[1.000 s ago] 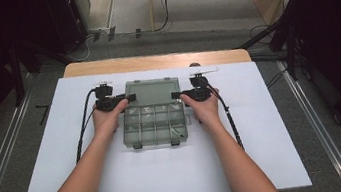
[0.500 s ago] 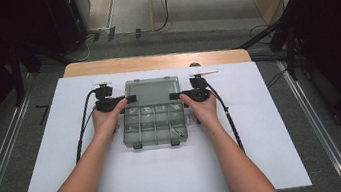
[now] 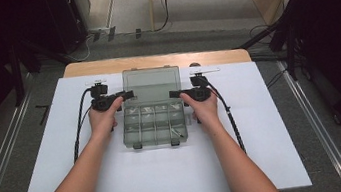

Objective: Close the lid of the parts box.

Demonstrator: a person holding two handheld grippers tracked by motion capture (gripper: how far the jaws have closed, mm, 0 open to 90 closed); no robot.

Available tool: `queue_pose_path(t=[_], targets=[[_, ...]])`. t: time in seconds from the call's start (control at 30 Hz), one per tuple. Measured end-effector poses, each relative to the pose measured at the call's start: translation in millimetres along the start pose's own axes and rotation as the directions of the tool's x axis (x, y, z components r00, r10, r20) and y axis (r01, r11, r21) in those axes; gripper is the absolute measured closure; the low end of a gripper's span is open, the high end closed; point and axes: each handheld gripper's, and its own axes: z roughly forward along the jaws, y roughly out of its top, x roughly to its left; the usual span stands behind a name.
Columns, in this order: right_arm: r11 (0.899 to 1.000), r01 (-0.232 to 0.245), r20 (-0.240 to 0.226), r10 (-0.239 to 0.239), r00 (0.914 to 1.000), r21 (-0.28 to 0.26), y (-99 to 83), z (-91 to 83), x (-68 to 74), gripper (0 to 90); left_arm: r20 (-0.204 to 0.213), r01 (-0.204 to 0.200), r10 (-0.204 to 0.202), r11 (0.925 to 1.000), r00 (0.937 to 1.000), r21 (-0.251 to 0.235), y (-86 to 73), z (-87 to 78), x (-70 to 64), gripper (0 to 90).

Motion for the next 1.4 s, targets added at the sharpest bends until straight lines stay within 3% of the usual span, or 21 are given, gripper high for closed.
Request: queue_pose_path(t=[0.17,0.47,0.77,0.87,1.03,1.27,1.4], targets=[[0.999,0.033,0.009,-0.032,0.9994,-0.039,-2.8,-5.9,4.6,50.5,0.006,-0.032,0.033,0.999,0.9994,-0.032,-0.1,-7.3,-3.1,58.5],[0.99,0.119,0.048,-0.115,0.9922,-0.08,-9.3,-18.0,13.0,55.8,0.008,-0.098,0.098,0.9942,0.9951,-0.044,1.9,-16.8,-8.7,68.3],[0.98,0.175,0.101,-0.165,0.9811,-0.095,-13.5,-24.4,15.2,69.8,0.03,-0.098,0.1,0.9936,0.9946,-0.057,1.8,-21.2,-8.5,74.3],[0.976,0.198,0.12,-0.187,0.975,-0.092,-14.7,-25.5,15.6,73.0,0.02,-0.109,0.11,0.9929,0.9938,-0.049,1.3,-21.3,-9.5,76.7],[0.975,0.211,0.124,-0.2,0.9719,-0.077,-16.6,-25.3,14.1,75.4,-0.002,-0.113,0.113,0.9923,0.9936,-0.05,-2.5,-21.6,-8.0,82.1],[0.965,0.253,0.141,-0.241,0.9603,-0.075,-17.5,-25.3,13.6,77.6,-0.022,-0.144,0.143,0.9882,0.9894,-0.051,-3.6,-22.8,-10.1,83.4],[0.968,0.236,0.139,-0.224,0.9648,-0.082,-17.9,-25.3,12.3,78.2,-0.034,-0.165,0.163,0.9847,0.9861,-0.058,-4.7,-23.8,-12.1,83.9]])
